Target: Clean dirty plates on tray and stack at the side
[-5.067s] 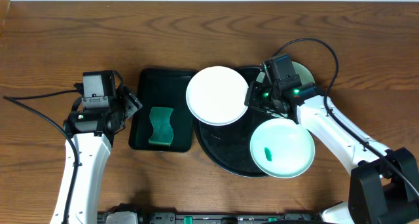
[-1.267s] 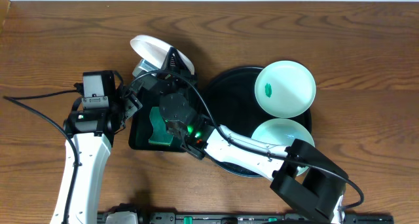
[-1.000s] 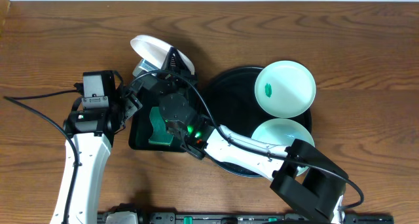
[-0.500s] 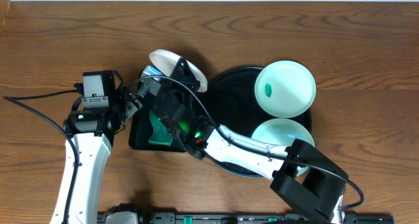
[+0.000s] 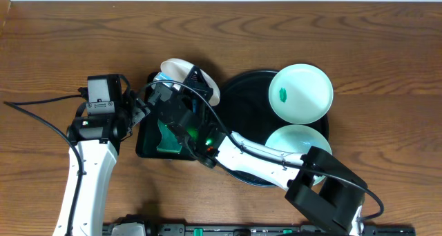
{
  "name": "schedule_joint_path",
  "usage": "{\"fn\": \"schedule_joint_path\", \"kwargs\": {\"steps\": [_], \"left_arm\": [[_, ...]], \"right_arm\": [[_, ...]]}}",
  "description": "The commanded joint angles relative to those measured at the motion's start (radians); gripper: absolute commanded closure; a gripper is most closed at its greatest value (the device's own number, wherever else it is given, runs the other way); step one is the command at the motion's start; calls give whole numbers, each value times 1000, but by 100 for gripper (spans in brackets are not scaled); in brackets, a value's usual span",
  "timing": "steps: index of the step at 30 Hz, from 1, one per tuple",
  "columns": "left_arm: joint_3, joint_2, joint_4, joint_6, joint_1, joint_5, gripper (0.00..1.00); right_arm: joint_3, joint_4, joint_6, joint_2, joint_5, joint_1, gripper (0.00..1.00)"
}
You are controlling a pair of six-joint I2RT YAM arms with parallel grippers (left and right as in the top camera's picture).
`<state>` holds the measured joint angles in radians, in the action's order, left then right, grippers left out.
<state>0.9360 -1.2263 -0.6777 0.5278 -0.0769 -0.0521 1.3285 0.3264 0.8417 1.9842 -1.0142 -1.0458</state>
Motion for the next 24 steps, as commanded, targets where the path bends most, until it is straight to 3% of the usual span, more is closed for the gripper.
{"fn": "schedule_joint_path", "kwargs": {"steps": [1, 14, 20, 24], "left_arm": [[21, 3, -3, 8, -3, -5, 17], [21, 3, -3, 8, -3, -5, 17], [21, 3, -3, 8, -3, -5, 17], [21, 3, -3, 8, -3, -5, 17]], "right_arm": [[18, 2, -69, -4, -40, 5, 99], [18, -43, -542, -62, -34, 88, 99], [18, -263, -876, -146, 375, 144, 99], [18, -370, -1137, -210, 763, 257, 99]]}}
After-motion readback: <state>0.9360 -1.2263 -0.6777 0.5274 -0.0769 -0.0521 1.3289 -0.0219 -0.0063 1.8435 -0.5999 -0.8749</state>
